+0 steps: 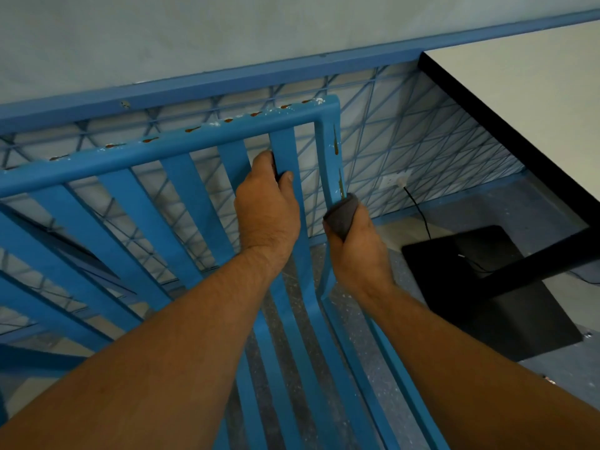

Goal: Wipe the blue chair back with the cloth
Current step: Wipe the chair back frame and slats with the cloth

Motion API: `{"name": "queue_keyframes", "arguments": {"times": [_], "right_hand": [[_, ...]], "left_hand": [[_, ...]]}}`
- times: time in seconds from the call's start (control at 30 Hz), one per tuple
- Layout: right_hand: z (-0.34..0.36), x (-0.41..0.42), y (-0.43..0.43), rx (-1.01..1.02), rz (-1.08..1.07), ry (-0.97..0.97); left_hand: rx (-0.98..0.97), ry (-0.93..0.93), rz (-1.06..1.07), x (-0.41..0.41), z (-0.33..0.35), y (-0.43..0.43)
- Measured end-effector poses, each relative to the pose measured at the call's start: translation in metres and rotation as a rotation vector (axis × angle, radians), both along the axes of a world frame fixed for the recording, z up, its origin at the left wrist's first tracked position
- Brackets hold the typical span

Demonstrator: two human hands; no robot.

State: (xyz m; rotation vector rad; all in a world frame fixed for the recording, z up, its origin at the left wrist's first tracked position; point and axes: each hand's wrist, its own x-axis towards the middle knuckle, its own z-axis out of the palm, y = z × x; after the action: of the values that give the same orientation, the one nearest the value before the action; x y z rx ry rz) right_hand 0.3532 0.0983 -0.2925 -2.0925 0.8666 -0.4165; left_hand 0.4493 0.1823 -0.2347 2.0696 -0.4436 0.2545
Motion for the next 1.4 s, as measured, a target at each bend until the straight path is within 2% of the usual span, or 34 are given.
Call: {"name": "queue_keyframes", "arguments": {"times": [0.17,0.27,0.4,0.5,0.63,0.73,0.8,0.93,1.07,1.17,1.4], "right_hand": [[-0.010,-0.014,0.015,-0.139,0.005,-0.099],[-0.014,-0.032,0.014,-0.060,0.027,-0.022],[-0.002,-0.004,-0.001,0.055,-0.018,0.125],[0.008,0.016,-0.001,0.026,-0.061,0.061],[0.004,0.023,0.008,-0.163,-0.046,-0.069],[-0.010,0.002,0.021,-0.288,-0.001,-0.061],[-0.012,-0.017,0.021,-0.228,0.010,-0.019],[-0.004,-0.010,0.003,0.035,-0.014,0.117],[0.015,0.014,-0.006,0.046,-0.019,0.179],[0.031,0.034,-0.010,-0.060,-0.009,0.107],[0.038,0.052,-0.003,-0.139,-0.024,-0.199]], "left_hand": [[0.004,0.009,-0.007,0.001,0.000,0.001],[0.023,0.005,-0.018,0.003,0.000,0.002],[0.043,0.002,-0.032,0.003,0.000,0.003],[0.053,-0.015,-0.042,0.003,0.000,0.004],[0.061,-0.026,-0.034,0.004,-0.001,0.004],[0.066,-0.023,-0.033,0.004,-0.001,0.004],[0.072,-0.023,-0.036,0.004,0.000,0.004],[0.078,-0.015,-0.032,0.003,0.000,0.003],[0.089,-0.007,-0.014,0.002,0.002,0.003],[0.100,-0.007,-0.020,0.002,0.003,0.003],[0.110,-0.007,-0.023,0.001,0.006,0.004]]}}
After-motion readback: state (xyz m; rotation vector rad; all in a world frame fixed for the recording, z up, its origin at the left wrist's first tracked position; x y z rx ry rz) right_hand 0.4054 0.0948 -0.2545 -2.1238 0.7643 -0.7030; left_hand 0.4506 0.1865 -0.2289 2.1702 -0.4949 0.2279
